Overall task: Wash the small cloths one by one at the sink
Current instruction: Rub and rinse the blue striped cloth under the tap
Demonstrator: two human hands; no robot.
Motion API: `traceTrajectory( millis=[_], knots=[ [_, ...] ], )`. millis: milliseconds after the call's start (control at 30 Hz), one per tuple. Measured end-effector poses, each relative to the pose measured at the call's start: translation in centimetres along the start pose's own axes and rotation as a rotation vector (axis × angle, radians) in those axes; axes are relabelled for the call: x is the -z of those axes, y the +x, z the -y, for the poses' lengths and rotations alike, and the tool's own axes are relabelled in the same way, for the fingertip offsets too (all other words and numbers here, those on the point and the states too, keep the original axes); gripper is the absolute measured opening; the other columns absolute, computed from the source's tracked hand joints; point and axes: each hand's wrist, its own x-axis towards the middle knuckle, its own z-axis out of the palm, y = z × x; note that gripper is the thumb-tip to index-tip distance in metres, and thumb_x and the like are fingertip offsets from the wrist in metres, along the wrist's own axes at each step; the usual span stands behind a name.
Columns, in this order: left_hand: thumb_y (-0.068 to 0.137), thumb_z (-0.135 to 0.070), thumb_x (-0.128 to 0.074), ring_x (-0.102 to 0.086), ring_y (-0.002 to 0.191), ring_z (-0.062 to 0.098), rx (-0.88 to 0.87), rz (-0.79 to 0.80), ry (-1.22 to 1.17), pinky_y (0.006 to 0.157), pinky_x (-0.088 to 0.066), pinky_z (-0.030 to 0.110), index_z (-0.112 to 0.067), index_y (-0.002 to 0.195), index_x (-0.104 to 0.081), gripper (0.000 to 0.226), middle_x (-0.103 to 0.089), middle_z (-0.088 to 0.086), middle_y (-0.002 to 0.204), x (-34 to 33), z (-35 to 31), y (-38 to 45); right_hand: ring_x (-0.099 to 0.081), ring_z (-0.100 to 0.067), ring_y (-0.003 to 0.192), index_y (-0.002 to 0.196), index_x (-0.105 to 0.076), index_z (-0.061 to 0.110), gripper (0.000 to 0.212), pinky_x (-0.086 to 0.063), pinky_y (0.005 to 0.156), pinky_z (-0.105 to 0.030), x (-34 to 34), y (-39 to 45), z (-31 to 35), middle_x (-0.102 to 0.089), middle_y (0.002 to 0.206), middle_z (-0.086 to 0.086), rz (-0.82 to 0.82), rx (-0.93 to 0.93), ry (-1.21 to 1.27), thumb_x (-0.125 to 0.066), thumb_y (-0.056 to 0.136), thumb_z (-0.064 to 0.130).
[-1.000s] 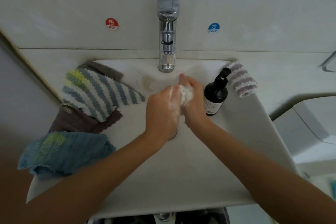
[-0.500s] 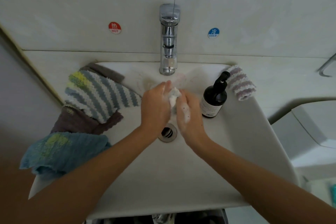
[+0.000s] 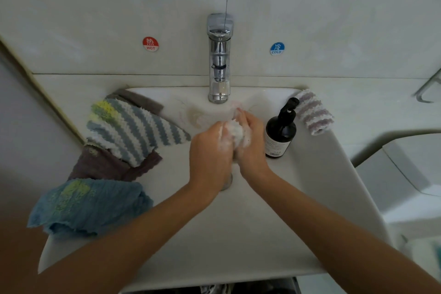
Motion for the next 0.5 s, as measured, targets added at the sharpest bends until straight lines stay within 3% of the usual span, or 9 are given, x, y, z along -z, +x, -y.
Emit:
traceTrajectory(
  millis=[67,200,267,333,400,467,500],
  knots=[
    [0.087,-0.027,-0.04,-0.05,0.052,0.011,0.033,-0.006,-0.073,0.052,-0.042,0.03,-0.021,0.06,-0.045,0.029,-0.052,-0.004,0.056,-0.3,-1.0,-0.3,-0.037,-0.007,0.052,0.065,-0.039,0.017,0.041,-0.032,0.052,-0.029,0.1,0.2,-0.1,-0.039,0.053,0.01,-0.038,0.009,0.041,-0.042,0.105,0.017],
    [0.102,-0.023,-0.045,-0.057,0.062,0.027,0.237,-0.081,-0.189,0.064,-0.048,0.041,-0.017,0.06,-0.05,0.043,-0.056,0.003,0.059,-0.3,-0.3,1.4,-0.042,-0.001,0.051,0.066,-0.043,0.02,0.039,-0.034,0.052,-0.018,-0.1,-2.3,-0.3,-0.045,0.057,0.01,0.014,0.048,-0.095,-0.041,0.104,0.011],
    [0.101,-0.02,-0.045,-0.06,0.065,0.032,0.251,-0.084,-0.184,0.064,-0.049,0.044,-0.01,0.065,-0.055,0.04,-0.059,0.01,0.063,-0.2,-0.1,0.7,-0.04,-0.003,0.053,0.064,-0.041,0.018,0.04,-0.034,0.053,-0.024,-0.3,-1.9,-0.1,-0.044,0.056,0.009,0.006,0.014,-0.073,-0.042,0.104,0.014],
    [0.099,-0.012,-0.043,-0.057,0.06,0.02,0.208,-0.055,-0.153,0.059,-0.047,0.039,-0.002,0.07,-0.056,0.034,-0.058,0.009,0.064,-0.4,-0.7,-0.6,-0.036,-0.008,0.054,0.063,-0.038,0.017,0.041,-0.03,0.053,-0.031,-0.2,-0.6,-0.1,-0.038,0.055,0.006,-0.035,-0.01,-0.032,-0.042,0.104,0.016],
    [0.098,-0.007,-0.041,-0.05,0.054,0.004,0.167,-0.032,-0.143,0.052,-0.042,0.024,-0.007,0.067,-0.053,0.034,-0.055,0.001,0.061,-0.6,-1.2,-1.2,-0.033,-0.007,0.052,0.064,-0.037,0.015,0.039,-0.029,0.052,-0.031,0.0,0.0,-0.2,-0.036,0.053,0.006,-0.05,0.034,-0.026,-0.042,0.103,0.011],
    [0.098,-0.007,-0.043,-0.05,0.051,0.001,0.176,-0.036,-0.122,0.049,-0.038,0.015,-0.014,0.061,-0.049,0.039,-0.052,-0.003,0.058,-0.8,-0.8,-0.1,-0.037,-0.005,0.051,0.065,-0.039,0.016,0.039,-0.033,0.052,-0.027,0.2,-0.7,-0.3,-0.041,0.053,0.01,-0.051,0.018,-0.04,-0.04,0.103,0.012],
    [0.099,-0.009,-0.045,-0.05,0.051,0.002,0.193,-0.043,-0.119,0.051,-0.04,0.017,-0.015,0.06,-0.049,0.04,-0.051,-0.003,0.057,-0.8,-0.3,0.7,-0.039,-0.003,0.051,0.064,-0.04,0.017,0.039,-0.034,0.053,-0.025,0.0,-1.2,-0.3,-0.044,0.052,0.013,-0.038,-0.005,-0.047,-0.04,0.103,0.012]
  ],
)
